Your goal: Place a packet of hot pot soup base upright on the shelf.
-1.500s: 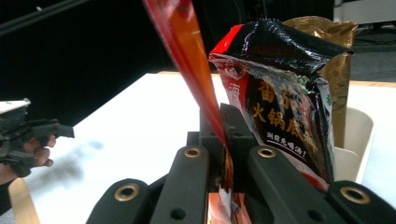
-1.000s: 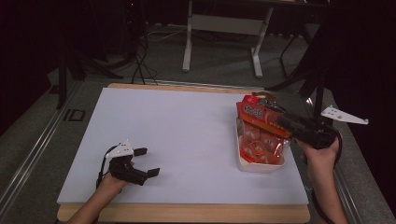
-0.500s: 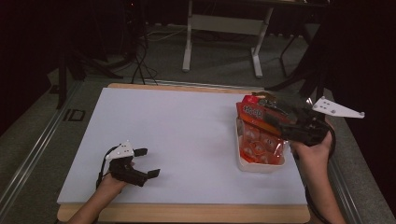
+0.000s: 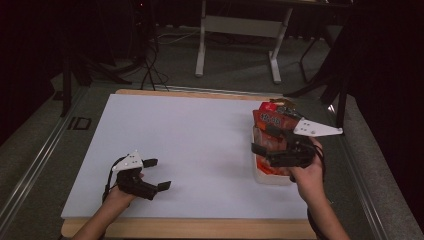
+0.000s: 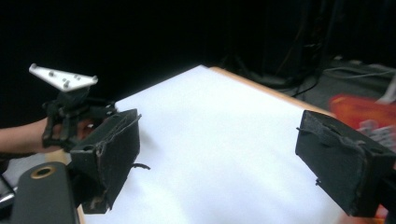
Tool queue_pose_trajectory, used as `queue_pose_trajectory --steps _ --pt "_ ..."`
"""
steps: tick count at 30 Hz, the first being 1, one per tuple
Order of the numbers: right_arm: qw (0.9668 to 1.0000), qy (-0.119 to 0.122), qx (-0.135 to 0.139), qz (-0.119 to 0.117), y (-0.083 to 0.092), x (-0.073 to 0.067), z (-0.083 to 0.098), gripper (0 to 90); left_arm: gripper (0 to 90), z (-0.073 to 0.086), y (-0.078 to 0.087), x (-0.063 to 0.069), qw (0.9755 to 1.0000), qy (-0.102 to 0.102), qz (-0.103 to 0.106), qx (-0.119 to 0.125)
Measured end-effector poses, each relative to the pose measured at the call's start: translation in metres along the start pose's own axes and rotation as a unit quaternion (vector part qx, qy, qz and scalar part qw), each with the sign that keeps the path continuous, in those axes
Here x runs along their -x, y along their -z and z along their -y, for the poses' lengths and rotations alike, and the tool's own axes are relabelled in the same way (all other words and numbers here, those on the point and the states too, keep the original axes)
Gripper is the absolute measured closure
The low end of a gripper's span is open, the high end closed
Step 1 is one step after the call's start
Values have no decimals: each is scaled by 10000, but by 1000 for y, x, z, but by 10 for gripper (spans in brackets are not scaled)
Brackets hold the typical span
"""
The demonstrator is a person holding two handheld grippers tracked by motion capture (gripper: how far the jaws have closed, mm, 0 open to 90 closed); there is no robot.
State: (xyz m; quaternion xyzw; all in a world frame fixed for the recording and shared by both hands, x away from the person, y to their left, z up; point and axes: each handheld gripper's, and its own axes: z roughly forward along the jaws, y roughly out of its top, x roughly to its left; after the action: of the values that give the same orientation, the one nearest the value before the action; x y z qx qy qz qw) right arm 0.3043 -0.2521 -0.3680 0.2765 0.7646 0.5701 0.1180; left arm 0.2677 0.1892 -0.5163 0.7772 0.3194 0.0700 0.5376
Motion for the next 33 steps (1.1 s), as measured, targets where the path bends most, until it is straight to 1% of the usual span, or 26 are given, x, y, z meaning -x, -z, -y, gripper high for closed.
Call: queue_pose_trajectory --steps 1,3,4,5,6,8,9,12,14,17,21,22,26,30,32,33 --pt "10000 -15 -19 -40 -4 -1 4 135 1 0 0 0 10000 -3 -4 6" --pt "9999 53 -117 1 -11 -4 11 136 1 0 0 0 10000 3 7 10" --pt "9999 69 -108 -15 -15 -5 15 136 1 0 0 0 10000 -6 2 9" --pt "9999 69 -108 -15 -15 -5 15 136 1 0 0 0 10000 -6 2 9" --pt "9998 54 -197 -54 -21 -6 22 136 1 0 0 0 10000 -5 9 7" --pt "9996 47 -238 -116 -27 -8 28 136 1 0 0 0 10000 -10 12 17" --pt "9996 47 -238 -116 -27 -8 28 136 1 0 0 0 10000 -10 12 17" --pt "9995 65 -276 -154 -36 -11 41 136 0 0 0 0 10000 -31 19 0" --pt "9994 129 -303 -115 -40 -13 47 137 1 0 0 1 10000 -50 27 -10" --pt "9990 101 -392 -172 -45 -14 55 137 1 0 0 1 10000 -56 30 -8" --pt "9987 141 -467 -159 -51 -16 65 137 1 0 0 1 10000 -48 44 -8" --pt "9985 156 -487 -197 -52 -16 69 137 1 0 0 1 10000 -50 47 -12" --pt "9973 184 -675 -205 -57 -17 78 137 1 0 0 1 10000 -48 55 -1" --pt "9968 137 -760 -229 -58 -18 84 137 1 1 0 2 9999 -67 75 -20" --pt "9963 107 -813 -255 -58 -18 91 137 1 1 0 3 9999 -102 79 -32" --pt "9961 100 -844 -229 -57 -18 93 137 1 1 0 3 9999 -106 73 -38"
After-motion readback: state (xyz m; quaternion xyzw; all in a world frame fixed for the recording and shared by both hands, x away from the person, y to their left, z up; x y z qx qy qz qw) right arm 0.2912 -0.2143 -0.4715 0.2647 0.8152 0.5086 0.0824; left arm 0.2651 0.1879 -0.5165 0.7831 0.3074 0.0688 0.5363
